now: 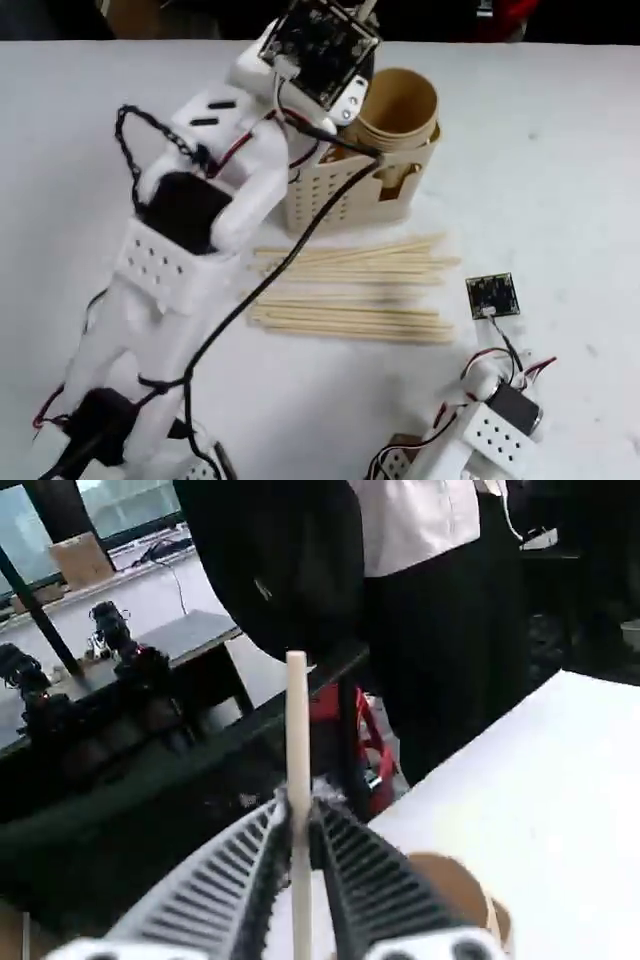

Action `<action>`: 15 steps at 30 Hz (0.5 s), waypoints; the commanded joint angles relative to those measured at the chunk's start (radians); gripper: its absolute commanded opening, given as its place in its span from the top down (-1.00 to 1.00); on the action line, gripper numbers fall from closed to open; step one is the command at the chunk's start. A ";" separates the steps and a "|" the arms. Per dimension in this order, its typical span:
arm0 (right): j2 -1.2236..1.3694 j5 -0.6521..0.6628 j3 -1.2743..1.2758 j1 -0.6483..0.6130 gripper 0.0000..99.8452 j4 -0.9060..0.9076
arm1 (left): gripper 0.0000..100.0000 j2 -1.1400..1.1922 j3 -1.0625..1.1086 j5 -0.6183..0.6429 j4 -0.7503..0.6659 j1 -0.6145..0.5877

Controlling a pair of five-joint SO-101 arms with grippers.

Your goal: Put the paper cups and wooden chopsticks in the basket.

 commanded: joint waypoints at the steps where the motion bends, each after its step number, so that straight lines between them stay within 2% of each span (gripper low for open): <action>1: -0.005 0.012 -0.003 0.019 0.95 -0.016 | 0.94 0.030 -0.031 0.014 -0.092 0.012; 9: -0.005 0.012 -0.003 0.019 0.95 -0.016 | 0.94 0.097 -0.031 0.051 -0.127 0.005; 15: -0.005 0.012 -0.003 0.019 0.95 -0.016 | 0.84 0.136 -0.029 0.061 -0.126 -0.012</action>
